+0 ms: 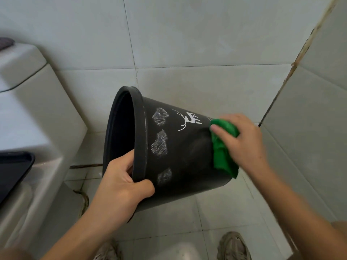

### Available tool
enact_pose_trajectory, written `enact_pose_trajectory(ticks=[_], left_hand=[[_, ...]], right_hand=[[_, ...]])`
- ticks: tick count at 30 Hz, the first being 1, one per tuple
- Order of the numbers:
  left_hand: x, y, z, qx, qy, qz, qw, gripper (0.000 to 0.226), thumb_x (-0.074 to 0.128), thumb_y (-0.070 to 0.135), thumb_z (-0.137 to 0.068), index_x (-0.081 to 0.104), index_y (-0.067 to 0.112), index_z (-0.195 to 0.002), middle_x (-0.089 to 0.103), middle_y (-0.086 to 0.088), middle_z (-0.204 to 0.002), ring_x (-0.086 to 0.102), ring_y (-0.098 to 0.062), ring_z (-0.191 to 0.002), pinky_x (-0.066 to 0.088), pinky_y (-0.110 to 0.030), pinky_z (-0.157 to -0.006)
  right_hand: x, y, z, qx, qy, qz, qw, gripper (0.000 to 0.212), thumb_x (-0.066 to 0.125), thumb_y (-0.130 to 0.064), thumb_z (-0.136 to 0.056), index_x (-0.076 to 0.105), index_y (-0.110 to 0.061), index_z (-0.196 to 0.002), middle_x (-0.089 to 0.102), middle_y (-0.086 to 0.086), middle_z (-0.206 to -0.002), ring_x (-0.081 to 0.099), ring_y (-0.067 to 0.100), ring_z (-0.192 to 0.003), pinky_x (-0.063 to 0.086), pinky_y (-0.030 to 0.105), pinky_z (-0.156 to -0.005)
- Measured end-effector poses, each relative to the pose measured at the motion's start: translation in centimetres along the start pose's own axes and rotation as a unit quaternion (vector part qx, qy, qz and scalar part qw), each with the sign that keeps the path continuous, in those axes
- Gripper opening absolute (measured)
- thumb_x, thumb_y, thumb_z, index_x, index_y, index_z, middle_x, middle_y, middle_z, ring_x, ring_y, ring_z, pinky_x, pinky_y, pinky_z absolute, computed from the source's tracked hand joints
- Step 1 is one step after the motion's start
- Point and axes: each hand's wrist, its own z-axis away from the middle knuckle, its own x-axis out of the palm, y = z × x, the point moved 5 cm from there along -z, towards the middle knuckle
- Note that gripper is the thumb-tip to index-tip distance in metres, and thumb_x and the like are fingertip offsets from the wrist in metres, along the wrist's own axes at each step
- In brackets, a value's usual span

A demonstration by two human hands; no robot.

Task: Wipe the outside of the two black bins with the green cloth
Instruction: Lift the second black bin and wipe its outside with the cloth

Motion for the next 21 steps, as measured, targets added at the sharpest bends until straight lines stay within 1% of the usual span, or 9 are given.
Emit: enact_pose_trajectory(ticks=[1, 3, 5, 7, 9, 12, 15, 18, 21], left_hand=[[0.0, 0.2, 0.2, 0.001, 0.003, -0.002, 1.0, 0.033, 0.054, -0.003, -0.053, 0.068, 0.026, -0.062, 0.054, 0.004, -0.053, 0.048, -0.009, -0.05, 0.037, -0.014, -0.045], [0.1, 0.3, 0.4, 0.0, -0.001, -0.002, 1.0, 0.034, 0.054, -0.003, -0.053, 0.067, 0.028, -0.058, 0.051, 0.004, -0.05, 0.045, -0.006, -0.046, 0.034, -0.013, -0.043], [0.1, 0.0, 0.4, -0.007, 0.0, 0.012, 1.0, 0.033, 0.053, -0.004, -0.051, 0.068, 0.024, -0.06, 0.054, 0.002, -0.054, 0.047, -0.01, -0.05, 0.036, -0.014, -0.045], [-0.5, -0.5, 0.4, -0.017, 0.022, 0.029, 0.999, 0.032, 0.054, -0.004, -0.049, 0.069, 0.018, -0.066, 0.056, -0.003, -0.059, 0.047, -0.018, -0.055, 0.037, -0.017, -0.047], [-0.8, -0.4, 0.3, -0.014, 0.032, 0.029, 0.999, 0.033, 0.054, -0.004, -0.049, 0.07, 0.018, -0.068, 0.057, -0.004, -0.061, 0.049, -0.019, -0.056, 0.037, -0.019, -0.048], [-0.1, -0.1, 0.2, -0.001, 0.021, 0.003, 1.0, 0.034, 0.054, -0.003, -0.052, 0.07, 0.023, -0.066, 0.057, 0.0, -0.056, 0.048, -0.011, -0.051, 0.036, -0.017, -0.045], [-0.1, -0.2, 0.1, -0.001, 0.019, -0.001, 1.0, 0.035, 0.055, -0.002, -0.052, 0.071, 0.026, -0.068, 0.061, -0.001, -0.06, 0.053, -0.013, -0.056, 0.04, -0.019, -0.049], [-0.5, -0.3, -0.1, -0.013, 0.041, 0.034, 0.998, 0.034, 0.055, -0.003, -0.05, 0.071, 0.021, -0.069, 0.06, -0.002, -0.059, 0.054, -0.015, -0.056, 0.041, -0.02, -0.049], [-0.5, -0.5, -0.2, -0.026, 0.061, 0.048, 0.997, 0.032, 0.054, -0.002, -0.049, 0.07, 0.018, -0.067, 0.058, -0.003, -0.058, 0.053, -0.016, -0.054, 0.042, -0.02, -0.048]], right_hand=[[-0.3, 1.7, -0.8, 0.071, -0.012, 0.01, 0.997, 0.025, 0.066, -0.048, -0.085, 0.071, -0.024, -0.091, 0.067, -0.004, -0.095, 0.061, 0.02, -0.094, 0.048, 0.038, -0.086], [-0.4, 3.2, -1.1, 0.135, -0.038, 0.04, 0.989, 0.019, 0.067, -0.044, -0.086, 0.069, -0.025, -0.085, 0.067, -0.001, -0.087, 0.062, 0.026, -0.09, 0.049, 0.042, -0.081], [-0.1, 2.4, -0.2, 0.116, -0.047, 0.06, 0.99, 0.017, 0.068, -0.044, -0.086, 0.07, -0.027, -0.089, 0.067, -0.002, -0.091, 0.062, 0.025, -0.093, 0.047, 0.038, -0.081], [0.1, 0.1, 1.3, 0.04, -0.035, 0.054, 0.997, 0.02, 0.068, -0.045, -0.086, 0.072, -0.027, -0.094, 0.066, -0.007, -0.098, 0.06, 0.016, -0.093, 0.043, 0.032, -0.08], [0.1, -1.1, 1.9, -0.017, -0.033, 0.037, 0.999, 0.025, 0.065, -0.048, -0.082, 0.072, -0.027, -0.095, 0.064, -0.011, -0.099, 0.057, 0.008, -0.09, 0.041, 0.028, -0.078], [-0.2, 1.0, 0.2, 0.048, -0.017, 0.01, 0.999, 0.025, 0.066, -0.049, -0.084, 0.071, -0.026, -0.094, 0.065, -0.007, -0.098, 0.06, 0.014, -0.094, 0.045, 0.033, -0.084], [0.1, 1.8, 0.0, 0.095, -0.007, 0.003, 0.995, 0.024, 0.065, -0.05, -0.083, 0.068, -0.028, -0.091, 0.064, -0.006, -0.097, 0.061, 0.019, -0.096, 0.047, 0.038, -0.086], [0.4, -1.7, 2.1, -0.01, 0.014, -0.005, 1.0, 0.029, 0.062, -0.05, -0.081, 0.07, -0.025, -0.092, 0.064, -0.008, -0.102, 0.059, 0.011, -0.095, 0.045, 0.03, -0.084], [0.9, -4.5, 3.6, -0.135, -0.002, 0.011, 0.991, 0.027, 0.062, -0.044, -0.085, 0.072, -0.02, -0.093, 0.064, -0.007, -0.108, 0.06, 0.013, -0.099, 0.045, 0.027, -0.086]])
